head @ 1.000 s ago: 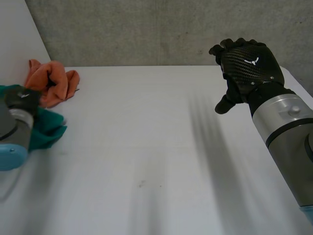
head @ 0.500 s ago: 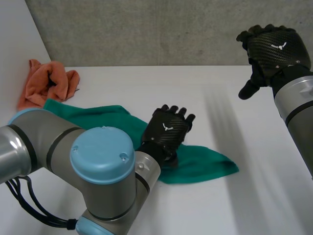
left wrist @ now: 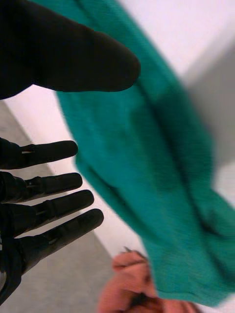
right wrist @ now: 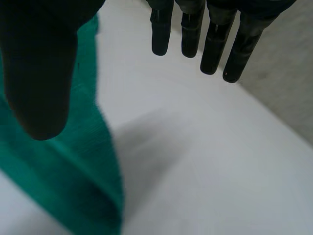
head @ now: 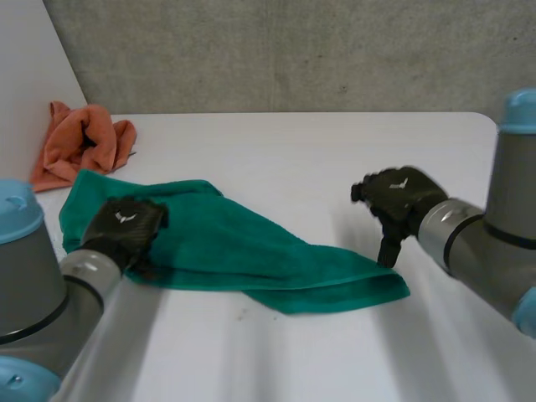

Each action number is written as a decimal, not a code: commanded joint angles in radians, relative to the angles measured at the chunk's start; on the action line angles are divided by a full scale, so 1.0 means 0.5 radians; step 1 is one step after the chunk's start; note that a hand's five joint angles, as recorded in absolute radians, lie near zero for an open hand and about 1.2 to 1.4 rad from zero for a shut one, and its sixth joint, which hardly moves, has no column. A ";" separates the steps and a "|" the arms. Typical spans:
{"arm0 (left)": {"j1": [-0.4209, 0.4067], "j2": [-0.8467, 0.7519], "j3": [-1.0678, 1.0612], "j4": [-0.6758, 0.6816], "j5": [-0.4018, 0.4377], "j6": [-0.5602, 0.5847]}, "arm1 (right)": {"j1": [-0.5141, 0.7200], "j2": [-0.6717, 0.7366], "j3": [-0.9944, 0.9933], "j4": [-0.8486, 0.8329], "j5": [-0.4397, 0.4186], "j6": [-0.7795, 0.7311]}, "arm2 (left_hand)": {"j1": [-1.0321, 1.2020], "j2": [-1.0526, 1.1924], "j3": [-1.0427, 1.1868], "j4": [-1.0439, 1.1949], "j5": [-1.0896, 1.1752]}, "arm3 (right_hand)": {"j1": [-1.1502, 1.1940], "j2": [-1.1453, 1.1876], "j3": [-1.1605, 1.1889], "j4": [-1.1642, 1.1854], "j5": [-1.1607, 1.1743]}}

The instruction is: Fold the laundry.

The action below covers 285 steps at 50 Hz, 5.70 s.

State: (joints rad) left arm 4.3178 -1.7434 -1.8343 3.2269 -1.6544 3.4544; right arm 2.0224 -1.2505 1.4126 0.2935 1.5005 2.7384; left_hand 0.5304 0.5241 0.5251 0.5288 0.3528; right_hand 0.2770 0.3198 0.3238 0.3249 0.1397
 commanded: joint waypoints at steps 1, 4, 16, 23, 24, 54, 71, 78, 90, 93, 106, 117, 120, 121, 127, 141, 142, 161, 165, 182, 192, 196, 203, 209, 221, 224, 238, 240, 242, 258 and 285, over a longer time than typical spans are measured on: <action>0.310 -0.011 -0.154 -0.014 0.102 0.215 | 0.030 0.178 0.068 -0.145 -0.022 0.061 | 0.171 0.183 0.181 0.174 0.177 | 0.297 0.211 0.203 0.201 0.222; 0.433 -0.023 -0.157 -0.011 0.194 0.258 | 0.026 0.243 0.117 -0.292 -0.028 0.144 | 0.153 0.166 0.164 0.156 0.159 | 0.385 0.299 0.291 0.289 0.311; 0.620 -0.234 -0.111 0.118 0.376 0.283 | 0.011 0.504 0.089 -0.388 -0.025 0.165 | 0.053 0.066 0.064 0.056 0.059 | 0.614 0.528 0.520 0.518 0.539; 0.639 -0.314 -0.105 0.136 0.376 0.279 | 0.005 0.547 0.065 -0.461 -0.025 0.174 | 0.059 0.072 0.070 0.062 0.065 | 2.238 2.153 2.145 2.143 2.164; 0.645 -0.323 -0.099 0.157 0.379 0.279 | 0.005 0.538 0.068 -0.467 -0.025 0.184 | 0.065 0.077 0.076 0.068 0.071 | 2.239 2.153 2.145 2.143 2.164; 0.550 -0.848 0.459 0.277 0.480 0.378 | -0.050 0.206 0.157 -0.517 -0.016 0.187 | 0.410 0.423 0.421 0.413 0.416 | 2.239 2.153 2.145 2.143 2.164; 0.427 -0.159 0.429 0.204 0.308 0.270 | -0.145 -0.039 -0.110 -0.293 -0.004 0.119 | 1.732 1.744 1.742 1.735 1.738 | 2.239 2.153 2.145 2.143 2.164; 0.424 0.278 0.539 -0.063 0.412 0.218 | -0.195 -0.202 -0.447 0.069 -0.001 -0.046 | 1.732 1.744 1.742 1.735 1.738 | 2.239 2.153 2.145 2.143 2.164; 0.415 -0.130 0.827 -0.250 0.499 0.240 | -0.158 0.065 -0.751 0.217 0.122 -0.390 | 1.732 1.744 1.742 1.735 1.738 | 2.239 2.153 2.145 2.143 2.164; 0.387 -0.363 1.057 -0.250 0.489 0.270 | -0.127 0.239 -0.965 0.177 0.195 -0.405 | 1.732 1.744 1.742 1.735 1.738 | 2.239 2.153 2.145 2.143 2.164; 0.222 -0.609 2.006 0.313 0.241 0.240 | -0.063 0.461 -1.660 -0.909 0.401 -0.402 | 1.732 1.744 1.742 1.735 1.738 | 2.239 2.153 2.145 2.143 2.164; 0.179 -0.207 1.304 0.550 0.259 0.053 | -0.020 0.292 -1.135 -0.771 0.392 -0.402 | 1.732 1.744 1.742 1.735 1.738 | 2.239 2.153 2.145 2.143 2.164; 0.206 -0.213 1.061 0.538 0.296 0.013 | -0.023 0.255 -0.924 -0.664 0.386 -0.408 | 1.732 1.744 1.742 1.735 1.738 | 2.239 2.153 2.145 2.143 2.164; 0.212 -0.216 0.945 0.535 0.305 -0.015 | -0.023 0.252 -0.869 -0.633 0.386 -0.411 | 1.732 1.744 1.742 1.735 1.738 | 2.239 2.153 2.145 2.143 2.164; 0.225 -0.280 0.552 0.486 0.314 -0.018 | -0.029 0.246 -0.375 -0.416 0.349 -0.402 | 1.732 1.744 1.742 1.735 1.738 | 2.239 2.153 2.145 2.143 2.164; 0.310 -0.403 0.095 0.250 0.330 0.530 | -0.026 0.234 0.417 -0.627 0.116 -0.356 | 1.732 1.744 1.742 1.735 1.738 | 2.239 2.153 2.145 2.143 2.164; 0.314 -0.397 0.088 0.250 0.333 0.543 | -0.026 0.228 0.436 -0.654 0.116 -0.344 | 1.732 1.744 1.742 1.735 1.738 | 2.239 2.153 2.145 2.143 2.164; 0.268 -0.241 -0.114 0.283 0.376 0.310 | -0.155 0.130 0.571 -0.734 0.085 -0.013 | -0.017 -0.004 -0.006 -0.014 -0.011 | 2.239 2.153 2.145 2.143 2.164; 0.213 -0.265 -0.096 0.293 0.385 0.243 | -0.155 0.130 0.574 -0.734 0.088 -0.010 | -0.123 -0.110 -0.112 -0.120 -0.117 | 2.239 2.153 2.145 2.143 2.164; 0.117 -0.688 0.235 0.452 0.348 0.237 | -0.262 0.062 0.599 -0.740 0.110 -0.003 | 0.082 0.095 0.093 0.085 0.088 | 2.239 2.153 2.145 2.143 2.164; 0.139 -0.787 0.407 0.477 0.143 0.233 | -0.311 0.013 0.599 -0.747 0.113 -0.003 | 0.241 0.254 0.252 0.244 0.247 | 2.239 2.153 2.145 2.143 2.164; 0.151 -0.790 0.426 0.504 0.115 0.237 | -0.314 0.013 0.599 -0.750 0.110 -0.003 | 0.335 0.347 0.345 0.338 0.341 | 2.239 2.153 2.145 2.143 2.164; 0.151 -0.811 0.432 0.526 0.060 0.267 | -0.317 0.013 0.583 -0.756 0.113 -0.010 | 0.552 0.565 0.563 0.555 0.558 | 2.239 2.153 2.145 2.143 2.164; 0.151 -0.567 0.346 0.504 0.014 0.353 | -0.317 -0.018 0.528 -0.737 0.119 -0.043 | 1.032 1.045 1.043 1.036 1.039 | 2.239 2.153 2.145 2.143 2.164; 0.176 0.293 0.186 0.250 0.035 0.878 | -0.317 -0.419 0.145 -0.311 0.122 -0.331 | 1.732 1.744 1.742 1.735 1.738 | 2.239 2.153 2.145 2.143 2.164; 0.179 0.482 0.223 0.149 0.050 0.893 | -0.317 -0.524 -0.057 -0.133 0.125 -0.396 | 1.732 1.744 1.742 1.735 1.738 | 2.239 2.153 2.145 2.143 2.164; 0.225 0.208 0.288 -0.082 0.296 0.890 | -0.305 -0.196 -0.512 0.484 0.128 -0.608 | 1.732 1.744 1.742 1.735 1.738 | 2.239 2.153 2.145 2.143 2.164; 0.222 0.015 0.364 -0.073 0.281 0.902 | -0.302 -0.056 -0.533 0.478 0.128 -0.614 | 1.732 1.744 1.742 1.735 1.738 | 2.239 2.153 2.145 2.143 2.164; 0.215 -0.163 0.508 -0.072 0.265 0.899 | -0.293 0.019 -0.567 0.465 0.141 -0.608 | 1.732 1.744 1.742 1.735 1.738 | 2.239 2.153 2.145 2.143 2.164; 0.157 -0.692 1.822 0.473 0.140 0.691 | -0.231 0.412 -1.503 -0.746 0.423 -0.497 | 1.732 1.744 1.742 1.735 1.738 | 2.239 2.153 2.145 2.143 2.164; 0.191 -0.725 0.573 0.826 0.143 0.512 | -0.204 0.553 -0.500 -0.759 0.245 -0.516 | 1.732 1.744 1.742 1.735 1.738 | 2.239 2.153 2.145 2.143 2.164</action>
State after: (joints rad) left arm 4.4214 -1.9765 -1.4427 3.6538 -1.5859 3.6612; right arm 1.9194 -1.0476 1.0471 -0.0825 1.6588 2.4829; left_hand 1.1406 1.1973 1.1921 1.1999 0.9860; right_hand 0.9888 1.1719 1.1732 1.1905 1.0025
